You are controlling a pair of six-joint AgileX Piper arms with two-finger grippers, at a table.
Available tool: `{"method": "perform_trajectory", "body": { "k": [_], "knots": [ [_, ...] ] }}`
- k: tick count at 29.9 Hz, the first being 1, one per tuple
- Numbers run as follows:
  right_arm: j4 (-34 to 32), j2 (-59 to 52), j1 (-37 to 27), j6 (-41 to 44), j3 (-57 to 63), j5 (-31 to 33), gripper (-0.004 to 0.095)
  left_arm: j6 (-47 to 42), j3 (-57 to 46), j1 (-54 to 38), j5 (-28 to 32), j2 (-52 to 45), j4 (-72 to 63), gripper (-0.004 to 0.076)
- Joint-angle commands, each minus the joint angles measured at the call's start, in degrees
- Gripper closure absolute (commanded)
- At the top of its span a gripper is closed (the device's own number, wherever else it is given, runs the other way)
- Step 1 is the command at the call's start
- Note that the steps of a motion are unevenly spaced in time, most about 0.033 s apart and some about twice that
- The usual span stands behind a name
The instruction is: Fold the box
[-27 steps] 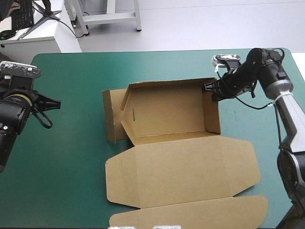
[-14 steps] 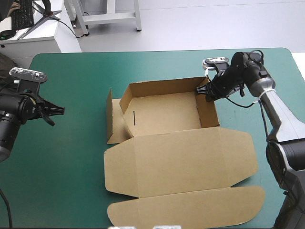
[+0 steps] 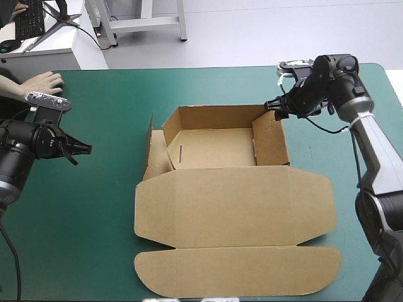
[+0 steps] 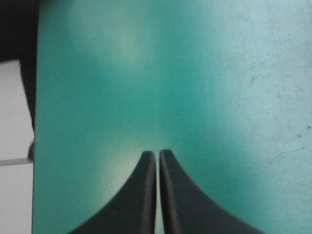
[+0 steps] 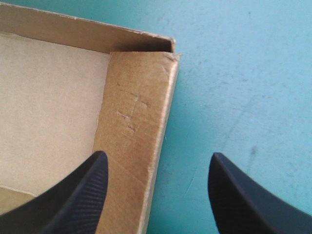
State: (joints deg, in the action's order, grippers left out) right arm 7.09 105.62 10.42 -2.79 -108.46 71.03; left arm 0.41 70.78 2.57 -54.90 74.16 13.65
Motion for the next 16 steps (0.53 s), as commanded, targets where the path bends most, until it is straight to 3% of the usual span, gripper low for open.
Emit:
{"method": "perform_trajectory", "body": {
  "k": [1,7,16],
  "knots": [
    [-1.02,-7.63,0.0,2.03,-1.82,0.93,0.034,0.06,1.41,0.07,2.25,-1.51,0.5,0.072],
    [-0.21,-14.07,0.0,2.79,0.25,0.86,0.0342,0.06,1.41,0.07,2.25,-1.51,-0.31,0.072],
    [-0.34,-10.0,0.0,2.79,4.63,0.86,0.0342,0.06,1.41,0.07,-0.04,-1.51,-1.25,0.072]
  ]
}}
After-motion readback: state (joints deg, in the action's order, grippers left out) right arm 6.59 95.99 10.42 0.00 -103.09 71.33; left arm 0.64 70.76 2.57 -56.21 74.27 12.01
